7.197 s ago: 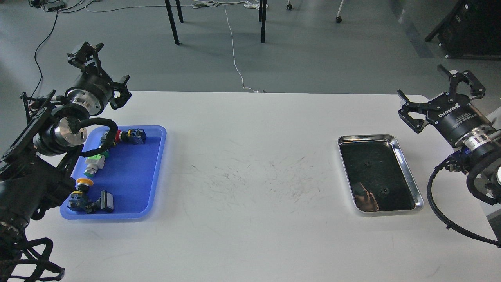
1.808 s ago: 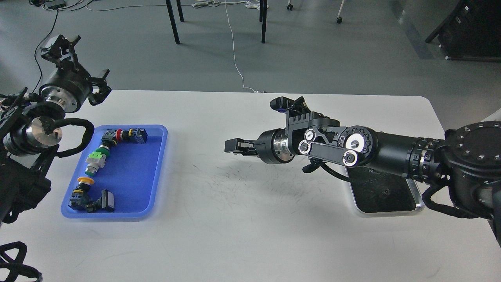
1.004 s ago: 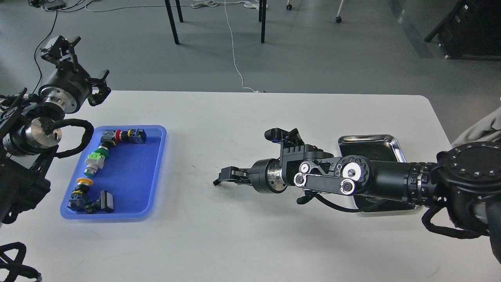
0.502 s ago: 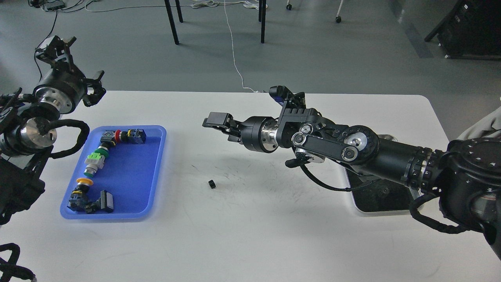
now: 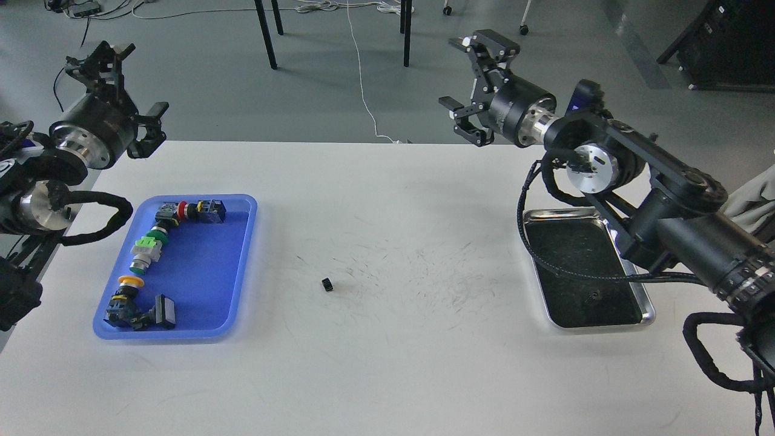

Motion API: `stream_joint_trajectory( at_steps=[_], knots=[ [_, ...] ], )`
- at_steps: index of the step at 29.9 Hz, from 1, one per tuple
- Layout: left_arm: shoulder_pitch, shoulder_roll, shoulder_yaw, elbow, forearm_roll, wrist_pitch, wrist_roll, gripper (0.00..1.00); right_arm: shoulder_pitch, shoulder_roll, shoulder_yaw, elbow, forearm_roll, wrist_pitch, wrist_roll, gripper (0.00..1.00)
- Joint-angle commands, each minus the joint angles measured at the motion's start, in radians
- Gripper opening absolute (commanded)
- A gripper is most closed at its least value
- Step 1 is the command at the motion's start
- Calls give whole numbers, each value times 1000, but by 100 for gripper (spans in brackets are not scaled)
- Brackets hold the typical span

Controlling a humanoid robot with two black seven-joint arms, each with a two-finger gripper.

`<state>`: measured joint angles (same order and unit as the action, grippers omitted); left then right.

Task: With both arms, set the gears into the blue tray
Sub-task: 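Lift the right gripper back above the metal tray, then lower the left gripper onto the black gear and grasp it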

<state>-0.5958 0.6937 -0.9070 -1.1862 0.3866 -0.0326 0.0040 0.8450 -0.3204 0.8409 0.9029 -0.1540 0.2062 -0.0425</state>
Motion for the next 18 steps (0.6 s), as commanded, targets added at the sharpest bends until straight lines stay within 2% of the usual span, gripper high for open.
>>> stream_joint_trajectory(
  at_steps=[1,4,9,12,18],
  knots=[
    [-1,93,91,-143,55,-3,2,98,-130,-103,136,10,131,62,0,93],
    [-1,142,105,-271,156,-4,17,98,-234,-152,217,7,244,117,0,93],
    [2,142,131,-407,346,-23,85,98,-378,-190,277,8,321,196,0,93],
    [1,135,229,-420,554,-50,85,98,-417,-190,279,10,324,214,1,93],
    [2,67,396,-412,1067,-53,68,98,-419,-190,276,7,321,236,1,94]
  ],
)
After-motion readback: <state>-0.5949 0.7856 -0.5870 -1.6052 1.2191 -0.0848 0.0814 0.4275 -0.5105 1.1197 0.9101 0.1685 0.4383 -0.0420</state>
